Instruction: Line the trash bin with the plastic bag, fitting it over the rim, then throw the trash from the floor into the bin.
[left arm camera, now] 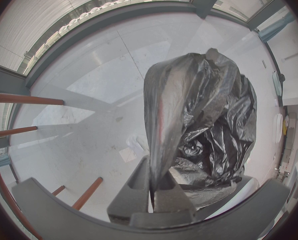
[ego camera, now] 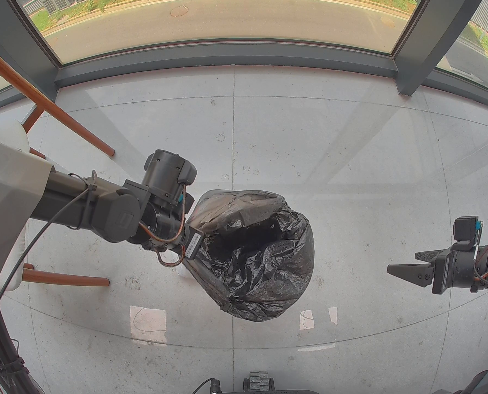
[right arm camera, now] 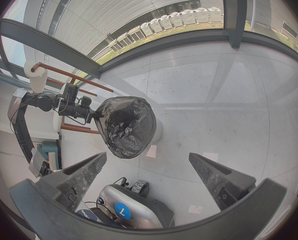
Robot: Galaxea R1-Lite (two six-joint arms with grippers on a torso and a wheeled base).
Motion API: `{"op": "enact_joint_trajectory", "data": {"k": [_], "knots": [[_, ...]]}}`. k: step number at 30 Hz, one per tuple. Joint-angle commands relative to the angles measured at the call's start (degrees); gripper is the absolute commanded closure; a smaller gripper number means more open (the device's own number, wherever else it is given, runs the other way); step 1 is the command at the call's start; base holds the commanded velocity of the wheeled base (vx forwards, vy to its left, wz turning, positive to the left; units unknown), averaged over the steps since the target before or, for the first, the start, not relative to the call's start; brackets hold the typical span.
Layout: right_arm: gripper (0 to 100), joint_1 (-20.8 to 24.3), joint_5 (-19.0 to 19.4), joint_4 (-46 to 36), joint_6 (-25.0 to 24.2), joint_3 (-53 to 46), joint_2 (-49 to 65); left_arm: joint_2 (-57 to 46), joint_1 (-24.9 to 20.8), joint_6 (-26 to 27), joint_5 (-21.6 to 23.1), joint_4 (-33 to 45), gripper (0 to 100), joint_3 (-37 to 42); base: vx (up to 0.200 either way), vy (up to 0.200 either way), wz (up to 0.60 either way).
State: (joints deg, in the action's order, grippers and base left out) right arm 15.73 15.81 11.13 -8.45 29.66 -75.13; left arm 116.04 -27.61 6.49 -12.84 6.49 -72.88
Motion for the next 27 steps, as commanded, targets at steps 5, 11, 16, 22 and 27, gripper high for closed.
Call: {"op": "enact_joint_trajectory", "data": {"k": [5,11,16,22,27], "knots": [[0,0.01,0.10,0.03,0.01,-0.92,0.42,-2.66,-0.07,1.51,-0.17,-0.51,0,7.05,0.000,0.000,0.00],[0,0.09,0.10,0.03,0.01,-1.53,0.51,-3.37,-2.53,1.42,-0.08,-1.04,0,8.63,0.000,0.000,0.00],[0,0.01,0.01,0.03,0.01,-1.89,1.21,-3.19,-2.71,1.07,0.62,-4.82,0,8.28,0.000,0.000,0.00],[0,-0.26,0.10,0.03,0.01,-3.12,2.80,-10.57,-0.60,1.07,2.03,-4.99,0,9.86,0.000,0.000,0.00],[0,-0.26,0.10,0.03,0.01,-4.08,2.97,-14.97,3.27,0.90,5.81,-4.99,0,14.69,0.000,0.000,0.00]]}}
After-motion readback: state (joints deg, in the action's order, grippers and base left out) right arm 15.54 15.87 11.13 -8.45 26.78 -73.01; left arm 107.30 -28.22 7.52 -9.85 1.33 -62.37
